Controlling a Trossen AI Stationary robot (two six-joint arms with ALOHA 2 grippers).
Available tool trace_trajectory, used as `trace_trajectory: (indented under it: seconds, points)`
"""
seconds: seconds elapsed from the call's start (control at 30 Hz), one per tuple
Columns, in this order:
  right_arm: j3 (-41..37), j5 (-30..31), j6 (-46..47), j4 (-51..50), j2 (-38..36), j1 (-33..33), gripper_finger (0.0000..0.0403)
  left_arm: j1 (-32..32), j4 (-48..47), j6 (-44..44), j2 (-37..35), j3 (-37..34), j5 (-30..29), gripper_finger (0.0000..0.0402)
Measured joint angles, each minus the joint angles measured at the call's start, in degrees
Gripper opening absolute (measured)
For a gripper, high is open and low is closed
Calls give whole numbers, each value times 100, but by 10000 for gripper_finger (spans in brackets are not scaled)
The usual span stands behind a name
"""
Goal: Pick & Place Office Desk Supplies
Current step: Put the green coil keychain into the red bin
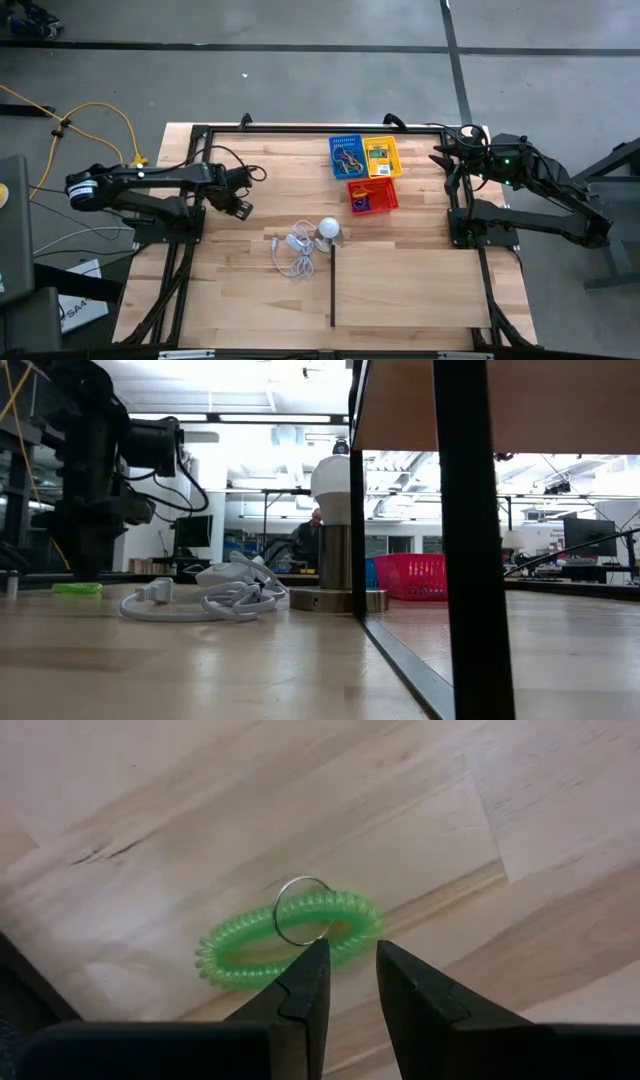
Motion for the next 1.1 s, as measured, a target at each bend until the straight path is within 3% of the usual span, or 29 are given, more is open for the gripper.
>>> trace_trajectory:
  seconds: [0.87, 1.1]
  points:
    - [-2, 4, 0, 0, 2, 0, 110, 4, 501, 137, 737, 26, 32, 81]
    - [0, 2, 0, 1, 1, 0, 110, 4, 501, 124, 739, 17, 31, 54]
